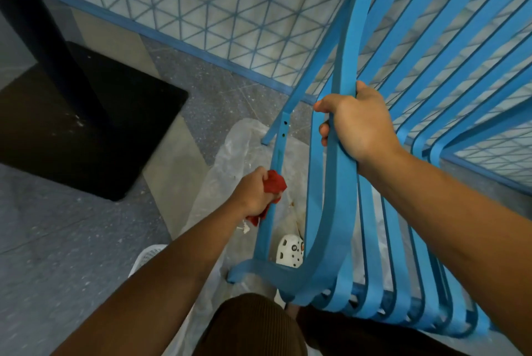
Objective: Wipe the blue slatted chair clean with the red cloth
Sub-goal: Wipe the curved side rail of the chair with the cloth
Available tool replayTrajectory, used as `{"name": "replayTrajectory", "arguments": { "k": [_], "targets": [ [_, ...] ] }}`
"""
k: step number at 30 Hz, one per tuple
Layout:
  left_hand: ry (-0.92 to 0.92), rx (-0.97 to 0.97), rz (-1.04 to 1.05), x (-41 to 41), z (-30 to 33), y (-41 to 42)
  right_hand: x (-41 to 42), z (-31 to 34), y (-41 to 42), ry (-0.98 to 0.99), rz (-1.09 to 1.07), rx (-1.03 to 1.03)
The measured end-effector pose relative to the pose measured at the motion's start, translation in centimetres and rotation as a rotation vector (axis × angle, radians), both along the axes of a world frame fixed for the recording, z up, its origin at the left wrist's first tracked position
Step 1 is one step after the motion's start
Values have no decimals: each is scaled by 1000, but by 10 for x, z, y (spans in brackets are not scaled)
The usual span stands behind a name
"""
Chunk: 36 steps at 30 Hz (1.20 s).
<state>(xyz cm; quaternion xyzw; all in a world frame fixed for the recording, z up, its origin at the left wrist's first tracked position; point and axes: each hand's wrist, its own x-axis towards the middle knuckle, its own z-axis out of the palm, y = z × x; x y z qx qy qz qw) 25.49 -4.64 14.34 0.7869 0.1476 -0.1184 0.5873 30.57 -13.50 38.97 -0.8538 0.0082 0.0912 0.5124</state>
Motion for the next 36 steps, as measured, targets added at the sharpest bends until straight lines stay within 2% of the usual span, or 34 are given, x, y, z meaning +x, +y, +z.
{"name": "replayTrajectory", "arguments": {
  "k": [5,12,16,23,30,36],
  "targets": [
    [-134,44,41,19,-15,-3,-3,2,3,-7,-11,-18],
    [-173,123,-195,-26,-3,8,-2,2,2,-3,-21,-16],
    [-47,-4,-181,-48,7,4,-3,1,2,-7,-17,-10],
    [65,70,-130,-38,-5,0,-2,1,1,15,-11,13],
    [115,-6,56,11,-5,1,-1,0,1,24,-13,48],
    [240,-34,172,67,-1,2,-1,-1,1,20,-4,67]
  ]
}}
